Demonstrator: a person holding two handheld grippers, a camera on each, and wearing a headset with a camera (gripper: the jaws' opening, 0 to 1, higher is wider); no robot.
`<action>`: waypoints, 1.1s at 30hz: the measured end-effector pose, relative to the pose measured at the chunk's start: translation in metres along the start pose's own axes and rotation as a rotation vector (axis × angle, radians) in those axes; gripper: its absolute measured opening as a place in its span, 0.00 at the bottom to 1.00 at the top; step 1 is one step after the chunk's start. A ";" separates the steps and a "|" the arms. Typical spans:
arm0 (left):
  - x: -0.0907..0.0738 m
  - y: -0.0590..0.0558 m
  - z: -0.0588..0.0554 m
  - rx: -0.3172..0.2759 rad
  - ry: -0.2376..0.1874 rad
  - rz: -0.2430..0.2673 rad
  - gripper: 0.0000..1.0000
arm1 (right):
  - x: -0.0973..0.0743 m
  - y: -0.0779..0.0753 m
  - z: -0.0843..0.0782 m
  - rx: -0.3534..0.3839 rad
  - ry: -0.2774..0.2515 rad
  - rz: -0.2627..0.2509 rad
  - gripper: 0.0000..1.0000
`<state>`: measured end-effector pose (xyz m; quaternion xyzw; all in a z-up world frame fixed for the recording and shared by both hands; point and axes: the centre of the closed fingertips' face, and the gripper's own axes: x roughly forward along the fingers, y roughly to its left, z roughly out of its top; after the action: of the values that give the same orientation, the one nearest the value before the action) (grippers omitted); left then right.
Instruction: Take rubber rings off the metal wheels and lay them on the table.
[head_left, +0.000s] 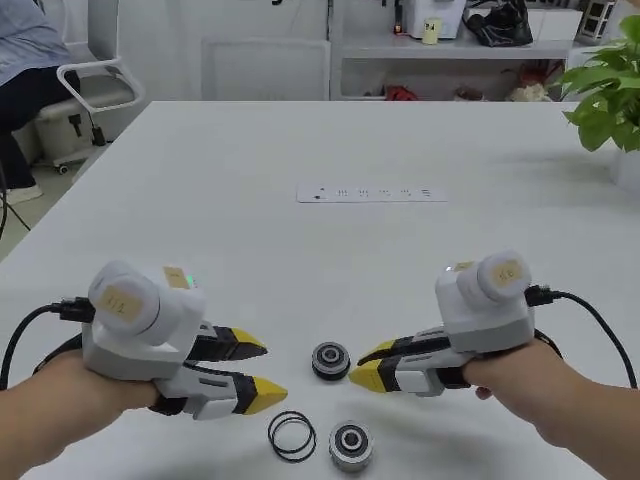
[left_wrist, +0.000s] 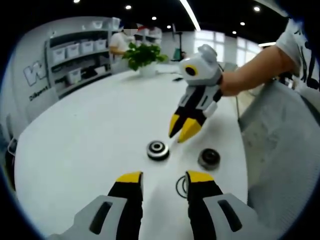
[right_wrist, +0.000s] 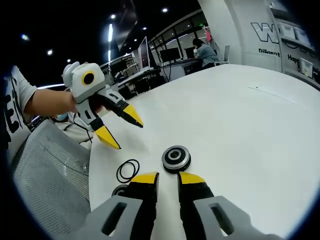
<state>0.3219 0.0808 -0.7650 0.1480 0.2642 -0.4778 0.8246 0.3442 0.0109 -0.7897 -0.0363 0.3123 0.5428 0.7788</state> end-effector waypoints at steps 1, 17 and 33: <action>0.001 0.000 0.000 0.000 -0.001 0.000 0.35 | 0.000 0.000 0.000 0.000 0.000 -0.001 0.12; 0.011 0.003 0.001 -0.008 0.003 -0.009 0.34 | 0.004 -0.004 -0.004 -0.016 0.008 -0.011 0.14; 0.020 0.003 0.001 -0.010 0.004 -0.020 0.33 | 0.007 -0.006 -0.006 -0.031 0.008 -0.019 0.16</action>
<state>0.3329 0.0682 -0.7758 0.1420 0.2697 -0.4844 0.8201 0.3479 0.0115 -0.7999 -0.0533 0.3067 0.5398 0.7821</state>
